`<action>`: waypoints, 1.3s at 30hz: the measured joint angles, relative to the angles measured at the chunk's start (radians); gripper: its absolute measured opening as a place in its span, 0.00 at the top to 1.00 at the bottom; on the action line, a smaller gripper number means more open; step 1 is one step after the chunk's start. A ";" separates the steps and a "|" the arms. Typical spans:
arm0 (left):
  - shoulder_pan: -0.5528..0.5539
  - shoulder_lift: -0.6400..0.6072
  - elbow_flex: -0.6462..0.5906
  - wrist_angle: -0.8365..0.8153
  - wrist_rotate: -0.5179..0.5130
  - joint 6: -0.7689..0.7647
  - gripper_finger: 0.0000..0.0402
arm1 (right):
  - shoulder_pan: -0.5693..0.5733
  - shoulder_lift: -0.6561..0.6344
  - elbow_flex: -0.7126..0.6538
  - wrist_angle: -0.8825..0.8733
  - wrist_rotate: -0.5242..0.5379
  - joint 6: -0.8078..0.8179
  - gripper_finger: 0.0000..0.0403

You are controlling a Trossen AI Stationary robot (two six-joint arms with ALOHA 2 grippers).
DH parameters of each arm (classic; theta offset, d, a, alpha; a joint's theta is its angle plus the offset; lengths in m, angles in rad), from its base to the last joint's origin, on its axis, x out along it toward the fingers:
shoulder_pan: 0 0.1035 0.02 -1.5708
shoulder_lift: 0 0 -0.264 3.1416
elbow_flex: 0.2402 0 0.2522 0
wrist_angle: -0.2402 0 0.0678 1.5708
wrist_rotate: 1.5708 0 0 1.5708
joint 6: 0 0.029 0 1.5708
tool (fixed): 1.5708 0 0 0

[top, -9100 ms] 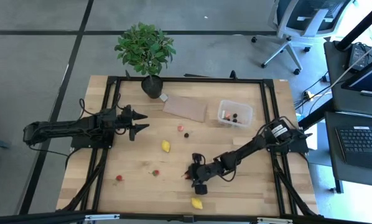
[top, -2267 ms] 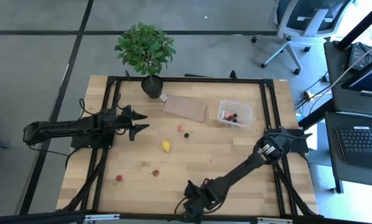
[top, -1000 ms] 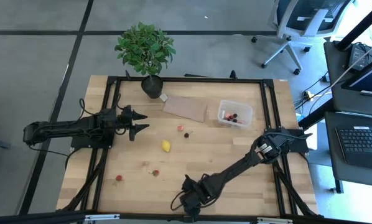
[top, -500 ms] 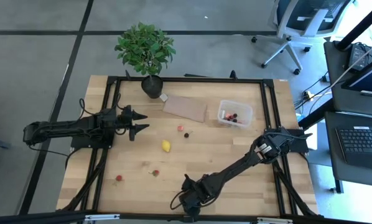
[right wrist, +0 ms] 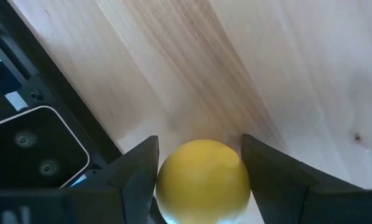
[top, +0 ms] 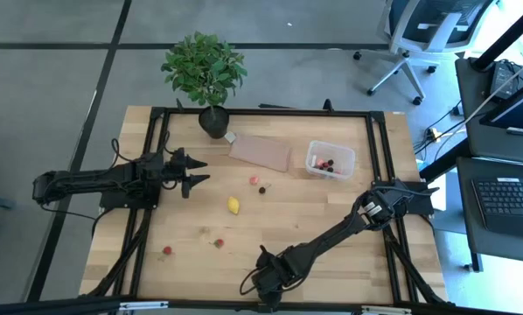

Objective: Pick and placing Produce into tupperware
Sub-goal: Put the bottom yellow lemon into the transparent container

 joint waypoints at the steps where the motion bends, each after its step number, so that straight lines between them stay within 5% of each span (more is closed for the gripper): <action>1: 0.000 0.000 0.000 0.000 0.000 0.000 0.42 | 0.000 0.000 0.000 0.000 -0.002 0.003 0.43; 30: 0.000 0.000 0.000 0.000 0.000 0.000 0.42 | 0.000 0.000 -0.001 0.012 0.001 0.050 0.43; 39: 0.000 0.000 0.000 0.000 0.000 0.000 0.42 | 0.002 0.005 0.030 0.002 0.003 0.043 0.27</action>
